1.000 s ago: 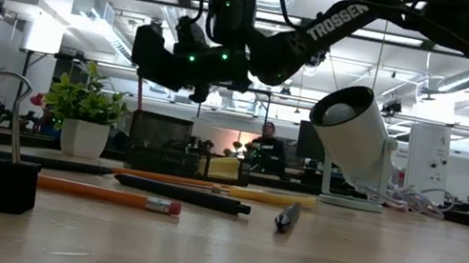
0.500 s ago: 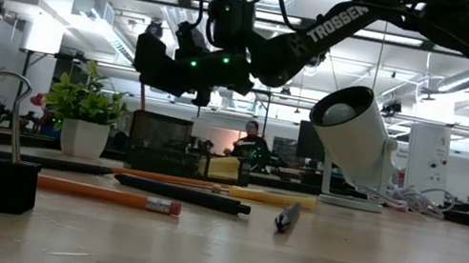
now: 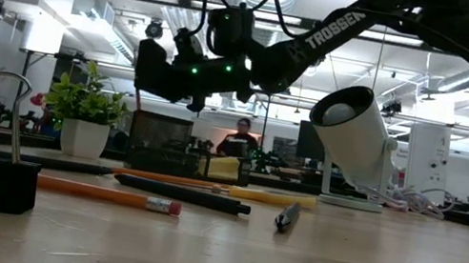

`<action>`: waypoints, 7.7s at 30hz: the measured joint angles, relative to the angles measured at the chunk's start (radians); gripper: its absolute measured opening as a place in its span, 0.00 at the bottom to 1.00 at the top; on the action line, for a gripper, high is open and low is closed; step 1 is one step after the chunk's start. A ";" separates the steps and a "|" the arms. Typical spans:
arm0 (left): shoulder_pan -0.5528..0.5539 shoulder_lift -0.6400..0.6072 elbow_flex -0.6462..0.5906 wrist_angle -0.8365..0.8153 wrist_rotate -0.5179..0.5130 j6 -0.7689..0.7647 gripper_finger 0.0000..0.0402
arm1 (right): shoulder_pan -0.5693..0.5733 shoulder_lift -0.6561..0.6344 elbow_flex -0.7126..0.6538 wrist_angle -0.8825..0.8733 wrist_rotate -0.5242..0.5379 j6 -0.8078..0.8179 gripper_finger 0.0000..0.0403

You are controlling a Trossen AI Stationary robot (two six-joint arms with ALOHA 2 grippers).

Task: Pick and place office supplies into organizer
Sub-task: Put the bottom right yellow pencil into the black desk organizer, then put the left black pen into the black desk organizer

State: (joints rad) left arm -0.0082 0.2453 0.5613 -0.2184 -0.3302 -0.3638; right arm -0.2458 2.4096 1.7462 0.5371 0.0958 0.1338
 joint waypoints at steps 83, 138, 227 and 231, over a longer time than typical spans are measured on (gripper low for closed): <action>0.000 0.000 0.000 0.000 0.000 0.003 0.36 | 0.026 -0.424 -0.176 -0.343 -0.226 -0.060 0.19; 0.000 0.096 -0.001 0.090 0.046 -0.128 0.36 | 0.030 -1.798 -1.499 -0.113 0.170 0.316 0.15; -0.118 1.273 0.279 -0.473 0.433 -0.380 0.36 | 0.030 -1.801 -1.331 -0.228 0.158 0.151 0.15; -0.118 1.273 0.261 -0.472 0.423 -0.378 0.36 | 0.030 -1.800 -1.331 -0.234 0.159 0.146 0.15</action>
State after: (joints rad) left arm -0.1259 1.5181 0.8228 -0.6903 0.0924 -0.7422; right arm -0.2161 0.6096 0.4149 0.3033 0.2546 0.2796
